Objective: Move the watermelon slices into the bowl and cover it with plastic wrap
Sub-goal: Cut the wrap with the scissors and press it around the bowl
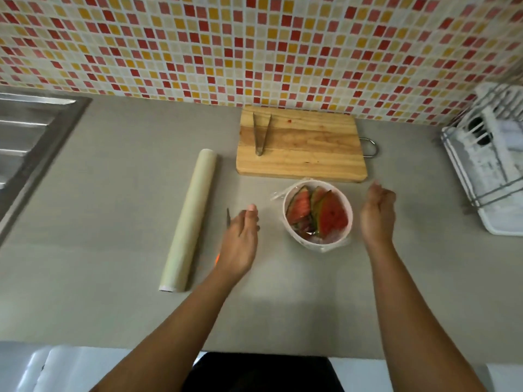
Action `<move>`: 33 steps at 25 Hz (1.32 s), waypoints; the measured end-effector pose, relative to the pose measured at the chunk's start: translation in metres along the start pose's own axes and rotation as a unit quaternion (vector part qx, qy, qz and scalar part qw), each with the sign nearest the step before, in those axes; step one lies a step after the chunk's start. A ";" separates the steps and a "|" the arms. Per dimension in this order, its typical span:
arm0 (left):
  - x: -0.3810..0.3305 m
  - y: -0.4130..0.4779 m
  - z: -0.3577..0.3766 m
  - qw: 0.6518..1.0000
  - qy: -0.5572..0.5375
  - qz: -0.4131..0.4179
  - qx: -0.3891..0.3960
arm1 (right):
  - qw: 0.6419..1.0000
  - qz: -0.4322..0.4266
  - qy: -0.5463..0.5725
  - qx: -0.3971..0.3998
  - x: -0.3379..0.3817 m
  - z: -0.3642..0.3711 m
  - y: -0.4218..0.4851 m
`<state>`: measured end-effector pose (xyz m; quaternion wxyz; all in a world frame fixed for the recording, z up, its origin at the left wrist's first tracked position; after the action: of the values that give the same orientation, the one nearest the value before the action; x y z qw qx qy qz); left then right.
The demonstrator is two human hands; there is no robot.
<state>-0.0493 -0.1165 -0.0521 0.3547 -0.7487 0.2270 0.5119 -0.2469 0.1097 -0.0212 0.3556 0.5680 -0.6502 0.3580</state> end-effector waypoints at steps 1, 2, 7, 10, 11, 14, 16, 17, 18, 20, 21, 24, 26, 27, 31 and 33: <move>0.014 0.001 0.028 0.997 -0.017 -0.061 0.041 | 0.994 0.052 -0.016 0.100 -0.021 0.018 0.008; 0.025 0.002 0.052 0.992 -0.033 -0.101 0.073 | 0.981 0.085 -0.013 0.174 -0.034 0.031 0.008; 0.025 0.024 0.074 0.973 -0.169 -0.141 0.073 | 0.950 0.160 0.073 0.258 -0.068 0.043 -0.015; 0.004 0.043 0.080 0.969 -0.178 -0.104 0.136 | 0.936 0.199 0.058 0.285 -0.089 0.034 -0.041; -0.001 0.048 0.083 0.969 -0.169 -0.108 0.146 | 0.946 0.167 0.002 0.277 -0.087 0.029 -0.037; -0.007 0.061 0.088 0.966 -0.146 -0.129 0.172 | 0.973 0.028 -0.111 0.201 -0.060 0.025 0.012; -0.008 0.067 0.089 0.964 -0.129 -0.139 0.187 | 0.949 0.052 -0.090 0.299 -0.047 0.053 0.034; -0.006 0.068 0.088 0.965 -0.117 -0.144 0.187 | 0.923 0.073 -0.082 0.368 -0.044 0.070 0.037; -0.006 0.069 0.087 0.965 -0.106 -0.146 0.189 | 0.898 0.088 -0.089 0.422 -0.041 0.083 0.037; -0.003 0.069 0.084 0.966 -0.087 -0.145 0.196 | 0.874 0.110 -0.096 0.464 -0.039 0.095 0.037; -0.001 0.068 0.083 0.967 -0.086 -0.143 0.194 | 0.873 0.129 -0.072 0.464 -0.038 0.097 0.038; -0.002 0.063 0.076 0.966 -0.122 -0.153 0.170 | 0.898 0.155 0.026 0.410 -0.035 0.096 0.046; 0.000 0.061 0.074 0.960 -0.148 -0.167 0.169 | 0.912 0.153 0.059 0.376 -0.036 0.094 0.047; 0.001 0.060 0.073 0.959 -0.151 -0.173 0.169 | 0.918 0.147 0.064 0.362 -0.036 0.094 0.046; -0.005 0.056 0.071 0.964 -0.115 -0.167 0.170 | 0.909 0.162 0.033 0.383 -0.038 0.096 0.039; -0.005 0.056 0.072 0.958 -0.138 -0.184 0.172 | 0.887 0.210 0.041 0.409 -0.040 0.093 0.032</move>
<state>-0.1340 -0.0980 -0.0801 0.5937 -0.6278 0.1186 0.4891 -0.2793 0.0518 -0.1035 0.0344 0.4979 -0.5356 0.6812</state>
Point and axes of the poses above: each hand's wrist, its own y-axis towards the middle knuckle, its own z-axis out of the palm, x = y × z, the point moved 8 cm from there along y, towards the middle knuckle
